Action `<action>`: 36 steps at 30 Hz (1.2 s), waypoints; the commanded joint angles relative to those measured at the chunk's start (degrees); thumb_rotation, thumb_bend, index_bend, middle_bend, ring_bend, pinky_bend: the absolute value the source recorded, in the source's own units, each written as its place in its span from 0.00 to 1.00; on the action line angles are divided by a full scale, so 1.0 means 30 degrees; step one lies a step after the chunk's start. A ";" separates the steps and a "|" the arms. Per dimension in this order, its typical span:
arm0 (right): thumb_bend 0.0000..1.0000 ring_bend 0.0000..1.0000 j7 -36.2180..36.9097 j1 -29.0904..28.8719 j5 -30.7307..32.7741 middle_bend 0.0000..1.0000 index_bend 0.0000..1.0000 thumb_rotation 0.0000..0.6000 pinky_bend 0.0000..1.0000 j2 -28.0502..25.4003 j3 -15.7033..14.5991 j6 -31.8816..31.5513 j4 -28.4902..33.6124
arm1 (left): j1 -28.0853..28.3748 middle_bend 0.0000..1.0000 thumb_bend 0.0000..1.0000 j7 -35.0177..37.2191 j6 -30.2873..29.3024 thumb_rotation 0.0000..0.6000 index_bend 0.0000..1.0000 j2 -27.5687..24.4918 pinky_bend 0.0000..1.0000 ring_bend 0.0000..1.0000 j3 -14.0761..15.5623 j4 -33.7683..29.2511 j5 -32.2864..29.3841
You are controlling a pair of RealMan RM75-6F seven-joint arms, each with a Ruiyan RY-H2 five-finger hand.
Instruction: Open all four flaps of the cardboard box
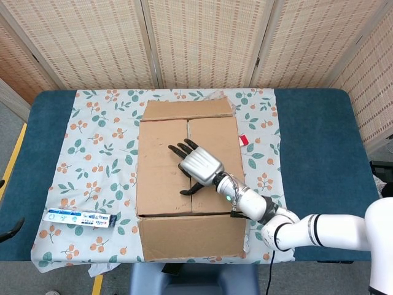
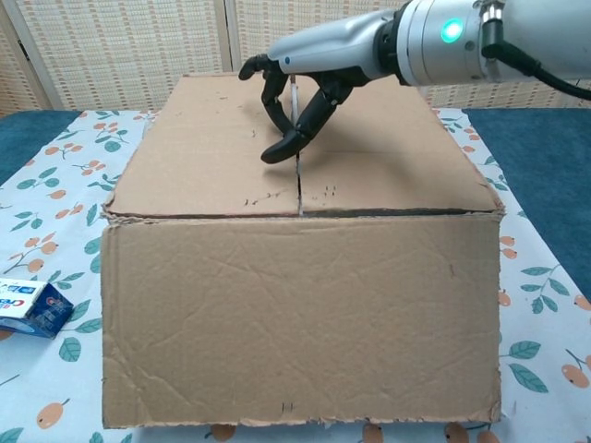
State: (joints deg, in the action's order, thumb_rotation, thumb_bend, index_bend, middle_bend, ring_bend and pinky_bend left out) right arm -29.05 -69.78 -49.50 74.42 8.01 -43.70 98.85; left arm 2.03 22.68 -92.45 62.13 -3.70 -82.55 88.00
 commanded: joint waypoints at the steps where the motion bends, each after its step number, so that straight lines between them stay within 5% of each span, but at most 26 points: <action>1: 0.26 0.00 0.0212 -0.0082 -0.0067 0.00 0.57 0.47 0.00 0.0199 0.0016 0.0195 -0.0285 | -0.0016 0.00 0.34 0.0056 -0.0013 1.00 0.00 0.0009 0.00 0.00 -0.0014 0.0046 -0.0017; 17: 0.26 0.00 0.0524 0.0008 -0.0331 0.00 0.57 0.48 0.00 -0.0367 -0.0539 0.0807 -0.0546 | 0.0046 0.00 0.34 -0.0072 0.0065 1.00 0.00 0.0065 0.00 0.00 -0.0052 0.0059 0.0020; 36: 0.26 0.00 0.2262 0.2967 -0.2350 0.00 0.57 0.48 0.00 -0.4511 0.0005 -0.2854 0.3323 | 0.0188 0.00 0.34 -0.2164 -0.0011 1.00 0.00 0.0443 0.00 0.00 0.0020 -0.0426 0.0380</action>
State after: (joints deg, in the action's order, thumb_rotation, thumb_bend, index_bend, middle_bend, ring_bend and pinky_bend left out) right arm -23.57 -62.45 -55.22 62.46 7.84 -50.75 107.36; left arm 2.46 17.17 -92.48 63.17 -3.77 -83.46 88.78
